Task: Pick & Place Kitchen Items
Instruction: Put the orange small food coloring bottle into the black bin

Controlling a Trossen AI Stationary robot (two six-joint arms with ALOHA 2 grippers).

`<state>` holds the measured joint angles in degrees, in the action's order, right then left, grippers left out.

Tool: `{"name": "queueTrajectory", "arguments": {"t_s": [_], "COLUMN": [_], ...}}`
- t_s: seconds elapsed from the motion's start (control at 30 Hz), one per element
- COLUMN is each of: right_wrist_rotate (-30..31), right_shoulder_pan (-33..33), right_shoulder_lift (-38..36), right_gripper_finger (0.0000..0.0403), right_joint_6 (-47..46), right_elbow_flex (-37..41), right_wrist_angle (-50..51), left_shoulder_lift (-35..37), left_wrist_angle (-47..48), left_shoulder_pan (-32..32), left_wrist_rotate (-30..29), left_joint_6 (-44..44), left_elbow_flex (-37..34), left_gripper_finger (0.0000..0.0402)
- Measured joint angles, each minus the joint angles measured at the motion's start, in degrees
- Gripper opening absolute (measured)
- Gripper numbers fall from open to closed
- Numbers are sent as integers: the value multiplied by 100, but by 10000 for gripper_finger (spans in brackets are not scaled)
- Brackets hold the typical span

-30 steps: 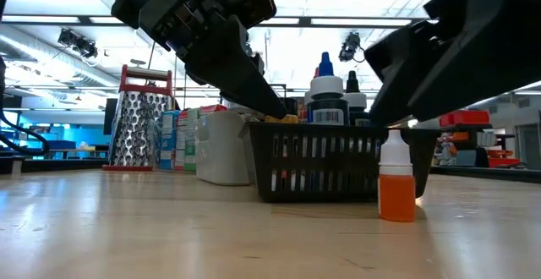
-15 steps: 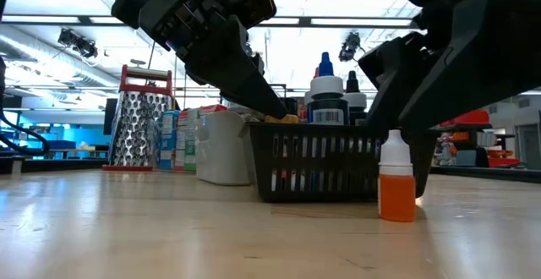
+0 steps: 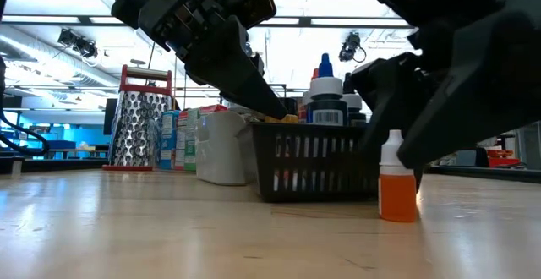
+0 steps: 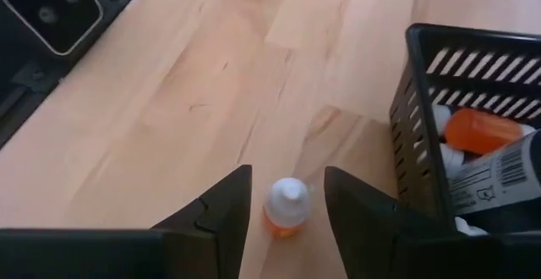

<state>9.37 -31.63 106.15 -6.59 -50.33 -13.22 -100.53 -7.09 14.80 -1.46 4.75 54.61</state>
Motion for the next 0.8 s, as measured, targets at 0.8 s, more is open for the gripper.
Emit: {"name": "queueTrajectory", "arguments": {"t_s": [0.8], "right_wrist_rotate": [160], "right_shoulder_pan": [-119], "right_shoulder_lift": [-813], "right_gripper_finger": [66], "right_joint_6": [-44], "right_elbow_flex": [2], "right_wrist_angle": [341], "left_shoulder_lift": [0], "left_wrist_angle": [2], "left_shoulder_pan": [1], "left_wrist_rotate": [-2], "left_joint_6": [0], "left_elbow_flex": [0], "left_gripper_finger": [167]}}
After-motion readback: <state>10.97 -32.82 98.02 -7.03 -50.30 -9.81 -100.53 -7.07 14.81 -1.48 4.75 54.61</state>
